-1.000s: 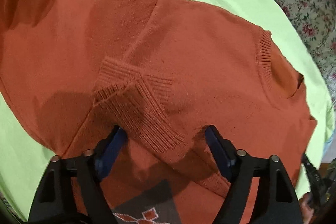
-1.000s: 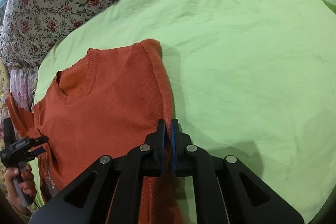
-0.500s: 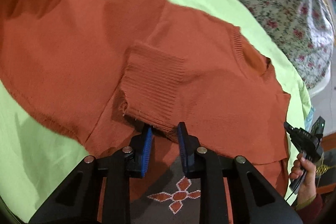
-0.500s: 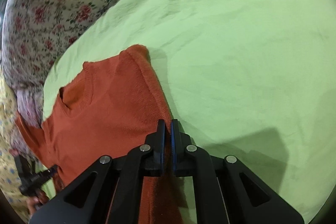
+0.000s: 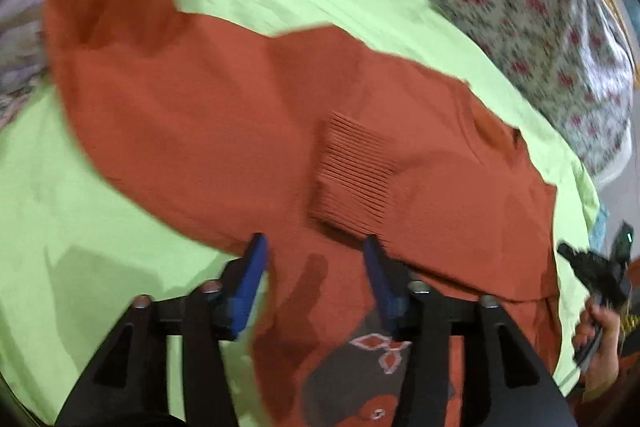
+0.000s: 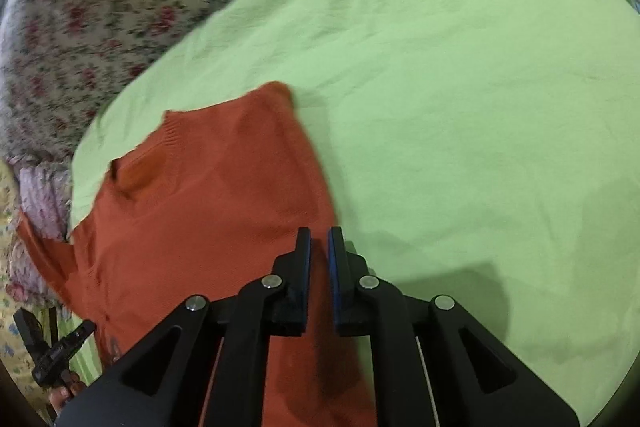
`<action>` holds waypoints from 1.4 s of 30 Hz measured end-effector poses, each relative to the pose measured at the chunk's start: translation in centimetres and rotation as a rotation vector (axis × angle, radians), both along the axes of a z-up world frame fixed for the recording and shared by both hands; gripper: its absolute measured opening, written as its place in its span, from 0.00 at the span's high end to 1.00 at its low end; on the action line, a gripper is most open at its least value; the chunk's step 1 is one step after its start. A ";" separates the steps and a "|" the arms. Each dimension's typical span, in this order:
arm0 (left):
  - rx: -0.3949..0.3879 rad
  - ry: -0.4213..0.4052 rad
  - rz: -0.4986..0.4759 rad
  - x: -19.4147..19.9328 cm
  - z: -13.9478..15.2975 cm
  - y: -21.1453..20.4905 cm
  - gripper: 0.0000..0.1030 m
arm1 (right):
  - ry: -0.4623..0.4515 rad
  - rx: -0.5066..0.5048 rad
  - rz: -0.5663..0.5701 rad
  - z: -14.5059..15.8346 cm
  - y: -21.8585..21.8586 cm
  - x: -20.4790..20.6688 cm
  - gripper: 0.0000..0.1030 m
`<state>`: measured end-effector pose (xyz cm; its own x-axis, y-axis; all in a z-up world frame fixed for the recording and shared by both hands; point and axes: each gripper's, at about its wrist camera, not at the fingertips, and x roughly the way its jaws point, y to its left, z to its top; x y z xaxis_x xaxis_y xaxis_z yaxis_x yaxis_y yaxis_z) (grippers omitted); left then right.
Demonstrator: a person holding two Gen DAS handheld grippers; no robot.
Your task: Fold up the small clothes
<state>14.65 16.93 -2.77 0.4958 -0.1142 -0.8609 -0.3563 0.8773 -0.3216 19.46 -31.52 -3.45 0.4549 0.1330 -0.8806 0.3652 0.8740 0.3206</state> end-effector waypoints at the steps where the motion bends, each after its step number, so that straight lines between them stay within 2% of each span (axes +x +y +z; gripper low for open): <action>1: 0.007 -0.006 0.025 -0.3 0.2 0.8 0.39 | -0.007 0.000 0.014 0.3 0.6 -0.3 0.91; 4: 0.035 -0.008 0.126 -1.5 0.7 4.4 0.31 | -0.011 0.015 0.066 0.6 3.1 -1.4 0.90; 9: 0.044 0.003 0.270 -1.7 1.0 10.2 0.30 | 0.021 0.069 0.129 -0.1 6.8 -3.0 0.90; 14: 0.097 -0.045 0.405 -1.7 3.1 17.1 0.22 | 0.052 0.078 0.191 -0.2 9.9 -3.9 0.90; 18: 0.120 -0.060 0.452 0.1 3.2 20.8 0.21 | 0.052 0.086 0.212 0.1 11.0 -3.9 0.90; 24: 0.119 -0.067 0.473 2.8 2.9 23.5 0.21 | 0.062 0.086 0.227 0.3 11.9 -3.9 0.90; 26: 0.100 -0.098 0.494 3.0 3.3 24.2 0.27 | 0.062 0.081 0.229 0.4 11.9 -3.9 0.90; 27: 0.094 -0.114 0.497 3.1 3.6 24.4 0.39 | 0.063 0.078 0.228 0.5 11.9 -4.0 0.90; 28: 0.082 -0.135 0.491 3.1 3.8 24.5 0.67 | 0.063 0.076 0.226 0.5 11.8 -4.1 0.90; 29: 0.069 -0.154 0.475 2.8 4.2 24.4 0.83 | 0.062 0.076 0.221 0.5 11.6 -4.2 0.90; 30: 0.076 -0.158 0.461 2.9 4.6 24.0 0.92 | 0.062 0.073 0.216 0.6 11.4 -4.3 0.90; 32: 0.107 -0.195 0.418 2.9 5.6 22.3 0.94 | 0.061 0.066 0.207 0.6 11.1 -4.6 0.90; 36: 0.090 -0.264 0.298 3.2 7.4 17.3 0.97 | 0.059 0.076 0.188 0.4 10.4 -5.1 0.90; 42: 0.059 -0.306 0.018 5.0 8.8 4.9 0.97 | 0.055 0.092 0.154 0.1 9.6 -5.8 0.90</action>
